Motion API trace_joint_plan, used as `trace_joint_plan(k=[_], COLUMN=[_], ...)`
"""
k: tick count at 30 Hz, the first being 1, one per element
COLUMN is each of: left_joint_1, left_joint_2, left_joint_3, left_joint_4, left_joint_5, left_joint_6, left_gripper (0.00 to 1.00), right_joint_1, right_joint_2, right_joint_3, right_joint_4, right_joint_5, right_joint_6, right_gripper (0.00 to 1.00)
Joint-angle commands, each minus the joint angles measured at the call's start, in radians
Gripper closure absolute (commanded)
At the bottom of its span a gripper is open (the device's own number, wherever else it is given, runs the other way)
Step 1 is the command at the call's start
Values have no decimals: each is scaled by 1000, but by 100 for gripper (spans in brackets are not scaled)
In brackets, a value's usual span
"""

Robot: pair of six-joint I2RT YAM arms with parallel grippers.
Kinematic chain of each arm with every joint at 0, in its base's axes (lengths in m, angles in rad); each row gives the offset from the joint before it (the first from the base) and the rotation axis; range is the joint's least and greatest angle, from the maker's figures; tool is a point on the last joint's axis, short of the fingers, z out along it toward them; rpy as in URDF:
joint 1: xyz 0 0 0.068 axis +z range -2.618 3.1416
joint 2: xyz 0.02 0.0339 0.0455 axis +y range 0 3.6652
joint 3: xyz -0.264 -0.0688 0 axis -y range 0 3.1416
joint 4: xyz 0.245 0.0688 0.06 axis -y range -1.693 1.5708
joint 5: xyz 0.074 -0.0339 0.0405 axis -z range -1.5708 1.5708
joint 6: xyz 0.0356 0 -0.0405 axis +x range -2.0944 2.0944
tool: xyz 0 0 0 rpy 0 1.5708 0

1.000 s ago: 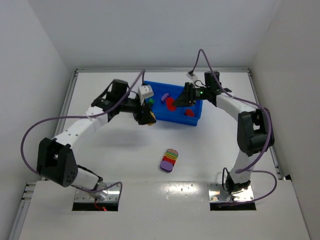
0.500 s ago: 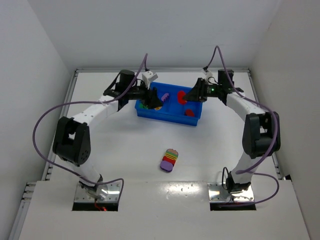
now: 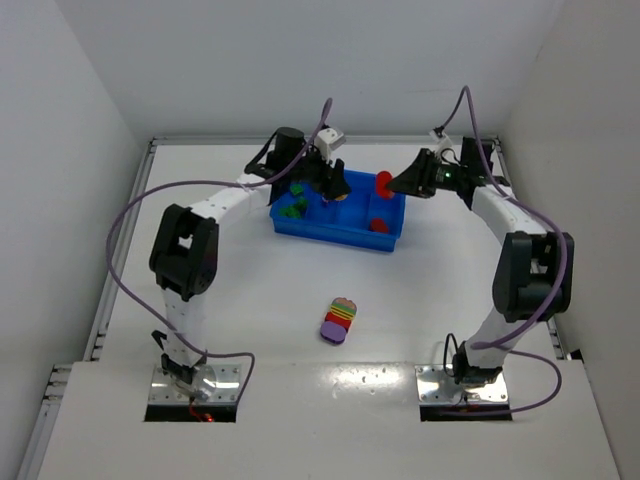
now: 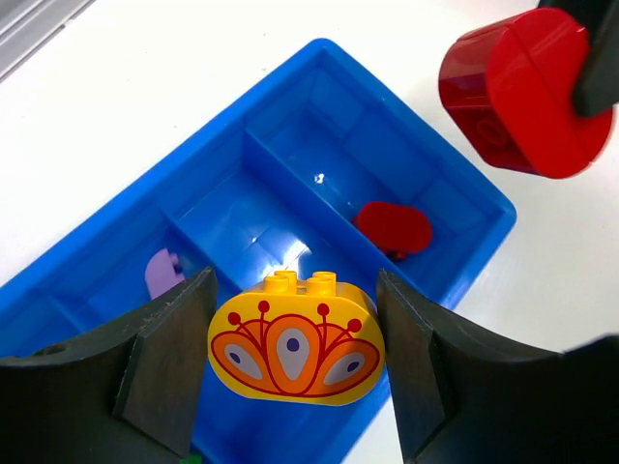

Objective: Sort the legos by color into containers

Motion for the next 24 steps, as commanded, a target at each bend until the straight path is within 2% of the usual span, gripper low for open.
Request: trace_joint_plan(k=[1,7,15,17,19,21,22,24], left_joint_1=[-24,-52,-70,-81,-81,-90,-90,-90], left_joint_2=[42,132,238,254,268,280,289,301], left_joint_3=[57,152,247,258,267,276,285,308], left_joint_4=[35,-5,-34,-45,-54,-54,-54,-54], left_joint_5=[-18,-27,-18,-18,-27,-37,-37,-61], left_joint_6=[17,89,89,98,107,107,107,107], left_gripper=[61,60,56,52,41,35,28,23], right_joint_1=[-13,-44,-63,-63,-72,-72,-72,-72], right_joint_2=[-49,-49,-38,-29,-29,-20,-20,-11], right_joint_3=[-13,-22,-13,-13,-4,-4,-4,-4], right_joint_4=[27,27,27,27,18,18,18,18], right_joint_5=[-4,-4,-4,-4,-4,-4,-4,-4], right_joint_6=[-10,-1,-1,-1,-1,-1,-1,-1], right_gripper=[96,96,96,96,96,96,96,96])
